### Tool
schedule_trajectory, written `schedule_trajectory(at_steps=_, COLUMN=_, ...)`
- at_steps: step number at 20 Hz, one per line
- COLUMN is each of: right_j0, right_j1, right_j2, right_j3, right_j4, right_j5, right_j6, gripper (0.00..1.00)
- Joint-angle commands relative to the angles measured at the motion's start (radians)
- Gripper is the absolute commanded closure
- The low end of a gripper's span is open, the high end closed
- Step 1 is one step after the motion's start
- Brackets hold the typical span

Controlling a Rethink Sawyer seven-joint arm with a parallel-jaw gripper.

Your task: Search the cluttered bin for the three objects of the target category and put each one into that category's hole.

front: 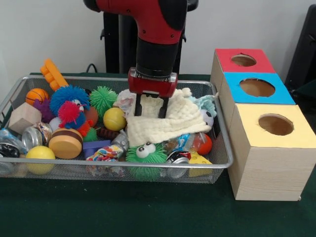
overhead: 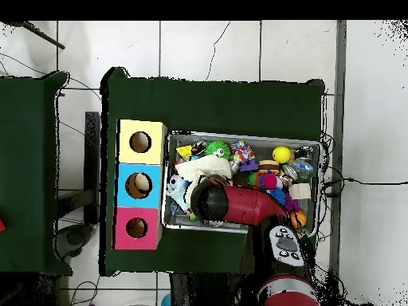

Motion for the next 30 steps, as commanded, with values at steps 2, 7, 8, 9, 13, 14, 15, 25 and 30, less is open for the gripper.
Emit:
schedule_trajectory(at_steps=2, right_j0=-0.052, right_j1=0.152, right_j2=0.028, right_j3=-0.091, right_j4=0.006, right_j5=-0.077, right_j6=0.145, gripper=0.00)
schedule_trajectory(at_steps=7, right_j0=-0.068, right_j1=0.154, right_j2=0.041, right_j3=-0.089, right_j4=-0.007, right_j5=-0.099, right_j6=0.141, gripper=1.00)
schedule_trajectory(at_steps=8, right_j0=-0.070, right_j1=0.153, right_j2=0.043, right_j3=-0.088, right_j4=-0.008, right_j5=-0.100, right_j6=0.141, gripper=1.00)
schedule_trajectory(at_steps=9, right_j0=-0.073, right_j1=0.152, right_j2=0.045, right_j3=-0.087, right_j4=-0.009, right_j5=-0.100, right_j6=0.140, gripper=1.00)
schedule_trajectory(at_steps=13, right_j0=-0.082, right_j1=0.147, right_j2=0.054, right_j3=-0.084, right_j4=-0.010, right_j5=-0.105, right_j6=0.137, gripper=1.00)
schedule_trajectory(at_steps=14, right_j0=-0.081, right_j1=0.141, right_j2=0.056, right_j3=-0.089, right_j4=-0.016, right_j5=-0.077, right_j6=0.118, gripper=1.00)
schedule_trajectory(at_steps=15, right_j0=-0.081, right_j1=0.134, right_j2=0.058, right_j3=-0.093, right_j4=-0.026, right_j5=-0.059, right_j6=0.096, gripper=1.00)
schedule_trajectory(at_steps=25, right_j0=-0.222, right_j1=-0.048, right_j2=0.142, right_j3=-0.027, right_j4=-0.055, right_j5=0.155, right_j6=-0.060, gripper=1.00)
schedule_trajectory(at_steps=30, right_j0=-0.310, right_j1=-0.148, right_j2=0.182, right_j3=-0.006, right_j4=-0.078, right_j5=0.288, right_j6=-0.158, gripper=1.00)
